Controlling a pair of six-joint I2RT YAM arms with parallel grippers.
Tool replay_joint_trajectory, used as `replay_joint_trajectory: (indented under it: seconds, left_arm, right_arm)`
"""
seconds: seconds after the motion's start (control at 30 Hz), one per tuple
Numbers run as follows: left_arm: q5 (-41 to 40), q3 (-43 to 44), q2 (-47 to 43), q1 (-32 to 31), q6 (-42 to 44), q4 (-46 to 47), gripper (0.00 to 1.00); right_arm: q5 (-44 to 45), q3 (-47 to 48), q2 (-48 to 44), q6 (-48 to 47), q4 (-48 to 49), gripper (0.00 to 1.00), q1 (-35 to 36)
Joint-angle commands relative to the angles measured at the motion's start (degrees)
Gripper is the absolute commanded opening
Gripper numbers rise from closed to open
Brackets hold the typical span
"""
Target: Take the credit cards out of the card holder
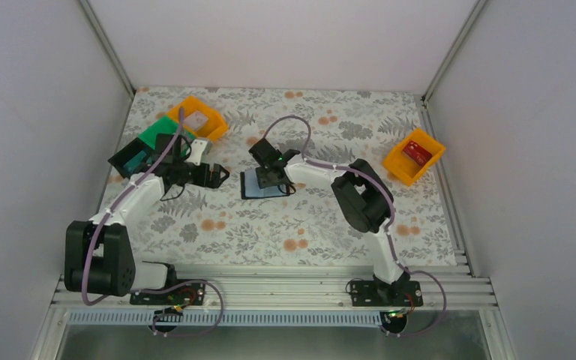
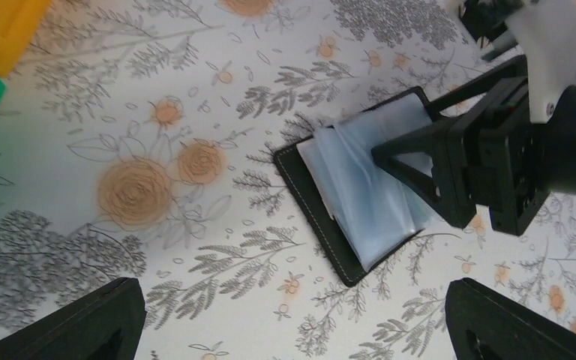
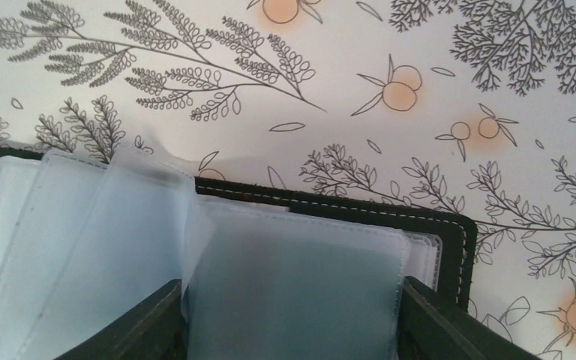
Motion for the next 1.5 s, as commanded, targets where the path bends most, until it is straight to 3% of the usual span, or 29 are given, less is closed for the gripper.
replay_joint_trajectory:
  seconds: [0.0, 0.23, 0.53, 0.73, 1.07, 1.2, 1.3, 1.33, 1.47]
  left_arm:
    - [7.01, -3.4, -0.64, 0.25, -3.04, 4.04, 1.0]
    - [19.13, -4.57, 9.67, -1.29, -9.67, 8.49, 1.0]
    - [15.92, 1.77, 24.74, -7.12, -8.4, 6.23, 1.0]
    - [16.72, 5.26, 29.6, -9.32, -7.96, 5.76, 0.97]
    - [20.2, 7.84, 33.31, -10.65, -8.04, 6.76, 0.64]
    - [20.2, 8.54, 34.38, -10.69, -7.87, 6.39, 0.35]
    - [20.12, 8.59, 34.35, -10.73, -7.52, 6.27, 0.07]
    - [20.04, 8.78, 34.3, -10.74, -7.33, 5.98, 0.03]
    - [18.76, 10.56, 32.61, -10.68, -4.81, 4.03, 0.02]
  right_arm:
    - [-6.91, -7.15, 1.9, 1.76, 0.29, 0.62, -1.75]
    - [-9.85, -10.01, 1.55, 1.11, 3.64, 0.53, -3.35]
    - [-20.93, -16.55, -3.44, -0.25, 11.61, 0.51, -7.1]
    - [-29.9, -17.98, -6.65, -1.52, 15.07, 0.53, -8.38]
    - [-35.74, -16.34, -11.0, -1.95, 15.16, 0.6, -8.42]
    - [-36.15, -16.11, -11.46, -1.82, 15.07, 0.57, -8.39]
    - [-36.22, -15.86, -11.87, -2.19, 14.48, 0.56, -8.47]
    - [-36.01, -15.61, -12.25, -2.63, 14.0, 0.56, -8.49]
    - [-33.79, -14.95, -16.38, -5.08, 11.13, 0.62, -9.89]
